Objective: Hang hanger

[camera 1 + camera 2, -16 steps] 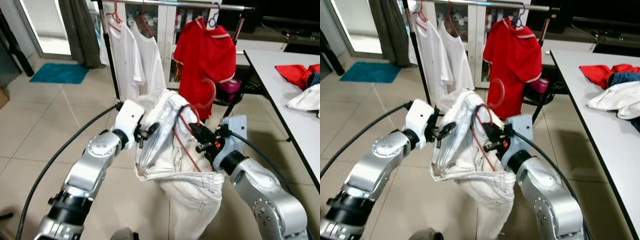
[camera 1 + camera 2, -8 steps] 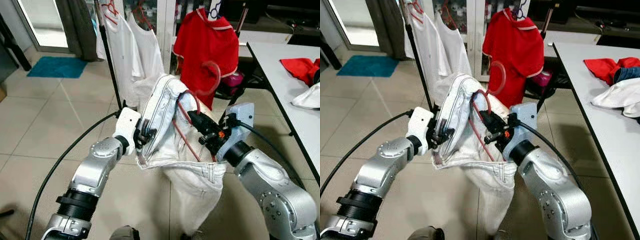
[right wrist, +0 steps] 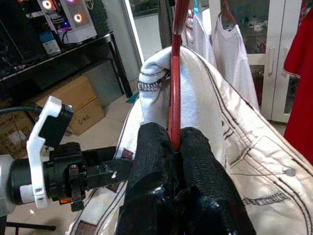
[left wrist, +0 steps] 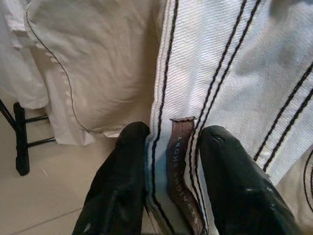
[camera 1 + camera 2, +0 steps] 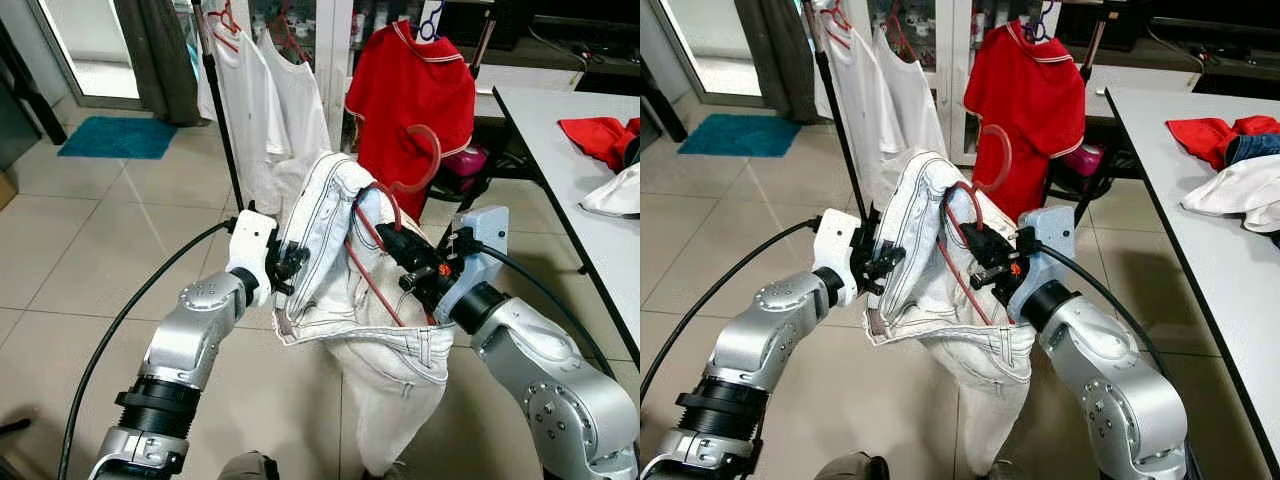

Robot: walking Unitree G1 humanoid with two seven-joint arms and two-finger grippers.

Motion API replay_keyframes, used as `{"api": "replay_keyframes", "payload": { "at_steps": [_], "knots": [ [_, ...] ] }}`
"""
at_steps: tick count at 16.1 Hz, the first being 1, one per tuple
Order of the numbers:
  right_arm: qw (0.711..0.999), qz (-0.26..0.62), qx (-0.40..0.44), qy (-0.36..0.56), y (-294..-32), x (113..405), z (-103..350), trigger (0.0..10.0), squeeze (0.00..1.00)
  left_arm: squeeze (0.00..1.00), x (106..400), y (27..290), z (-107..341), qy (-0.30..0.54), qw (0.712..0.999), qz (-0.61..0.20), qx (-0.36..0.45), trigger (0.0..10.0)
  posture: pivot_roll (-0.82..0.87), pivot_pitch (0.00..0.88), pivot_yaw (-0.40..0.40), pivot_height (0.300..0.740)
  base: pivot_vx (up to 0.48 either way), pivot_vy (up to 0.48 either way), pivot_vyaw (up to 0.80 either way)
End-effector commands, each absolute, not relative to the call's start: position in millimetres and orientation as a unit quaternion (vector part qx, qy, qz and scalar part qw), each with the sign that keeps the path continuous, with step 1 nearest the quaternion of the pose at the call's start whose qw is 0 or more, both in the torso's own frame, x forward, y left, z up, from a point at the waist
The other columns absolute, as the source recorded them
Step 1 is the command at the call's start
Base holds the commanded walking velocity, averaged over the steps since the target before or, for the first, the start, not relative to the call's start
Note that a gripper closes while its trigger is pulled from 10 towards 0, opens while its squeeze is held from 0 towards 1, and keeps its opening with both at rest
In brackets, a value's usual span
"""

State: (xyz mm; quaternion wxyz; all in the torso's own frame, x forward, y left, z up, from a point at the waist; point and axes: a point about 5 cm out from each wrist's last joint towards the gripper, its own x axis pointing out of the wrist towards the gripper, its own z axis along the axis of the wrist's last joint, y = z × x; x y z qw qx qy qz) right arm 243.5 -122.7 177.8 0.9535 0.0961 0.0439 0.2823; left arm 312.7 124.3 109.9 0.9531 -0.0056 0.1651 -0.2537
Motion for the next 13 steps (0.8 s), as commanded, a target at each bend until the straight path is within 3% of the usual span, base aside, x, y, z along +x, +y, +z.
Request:
{"api": "replay_keyframes", "payload": {
  "at_steps": [1,8,13],
  "knots": [
    [0.951,0.296,0.094,0.007,-121.1,244.7,194.1,0.0,0.00,0.00,313.5,126.0,110.3,0.169,0.954,-0.248,-0.013,0.0,-0.03,0.021,-0.018,0.740,0.000,0.000,0.00],
    [0.954,0.284,0.089,0.018,-123.8,247.0,190.7,0.0,0.00,0.00,314.4,130.0,116.0,0.167,0.956,-0.234,-0.056,0.0,-0.03,0.021,-0.021,0.740,0.000,0.000,0.00],
    [0.970,0.227,0.032,0.082,-136.2,253.1,169.4,0.0,0.00,0.00,317.4,139.5,145.4,0.109,0.969,-0.221,0.008,0.0,-0.03,0.014,-0.021,0.740,0.000,0.000,0.00]
  ]
}}
